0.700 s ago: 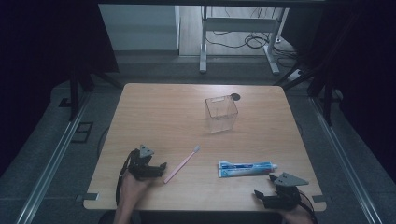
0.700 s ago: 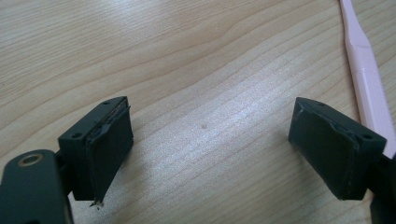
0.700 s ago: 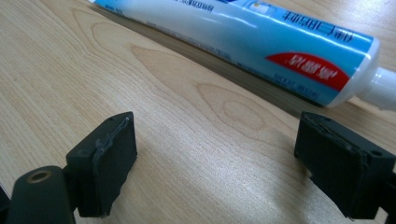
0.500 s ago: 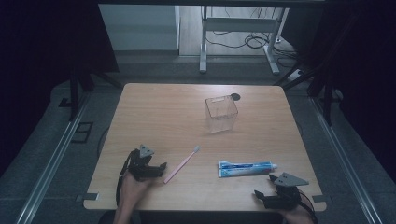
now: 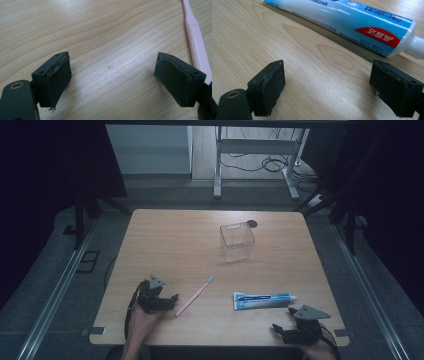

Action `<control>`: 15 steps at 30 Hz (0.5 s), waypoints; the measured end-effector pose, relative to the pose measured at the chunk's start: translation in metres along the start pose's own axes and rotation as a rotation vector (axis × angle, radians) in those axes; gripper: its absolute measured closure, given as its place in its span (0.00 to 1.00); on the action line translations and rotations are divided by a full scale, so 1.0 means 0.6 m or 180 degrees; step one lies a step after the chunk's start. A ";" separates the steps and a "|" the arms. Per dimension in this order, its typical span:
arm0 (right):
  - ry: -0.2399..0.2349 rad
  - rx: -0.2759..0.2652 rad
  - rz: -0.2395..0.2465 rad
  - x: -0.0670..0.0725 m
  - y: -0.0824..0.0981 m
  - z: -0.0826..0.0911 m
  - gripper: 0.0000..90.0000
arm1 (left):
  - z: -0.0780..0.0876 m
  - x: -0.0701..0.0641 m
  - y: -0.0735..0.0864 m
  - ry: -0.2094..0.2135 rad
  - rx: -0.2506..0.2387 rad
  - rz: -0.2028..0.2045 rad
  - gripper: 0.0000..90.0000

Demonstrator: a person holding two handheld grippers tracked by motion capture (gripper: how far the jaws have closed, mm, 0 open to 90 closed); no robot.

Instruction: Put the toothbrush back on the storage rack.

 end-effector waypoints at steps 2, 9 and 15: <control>0.0001 -0.0003 0.0003 0.000 0.000 0.000 0.14 | 0.000 0.000 0.000 0.0005 0.0000 -0.0006 0.16; -0.0001 -0.0002 0.0001 0.000 0.000 0.000 0.14 | 0.004 0.000 0.000 0.0024 0.0022 -0.0036 0.21; -0.0002 -0.0004 0.0003 0.000 0.000 0.000 0.14 | 0.007 -0.005 0.000 0.0068 0.0076 -0.0073 0.26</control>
Point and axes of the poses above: each handheld gripper's, and its own axes: z roughly backward along the jaws, y roughly out of its underside, x roughly to its left, the point moved 10 cm from there along -z, roughly forward along the jaws, and after that the axes turned 9 degrees about y, right-handed, at the moved point
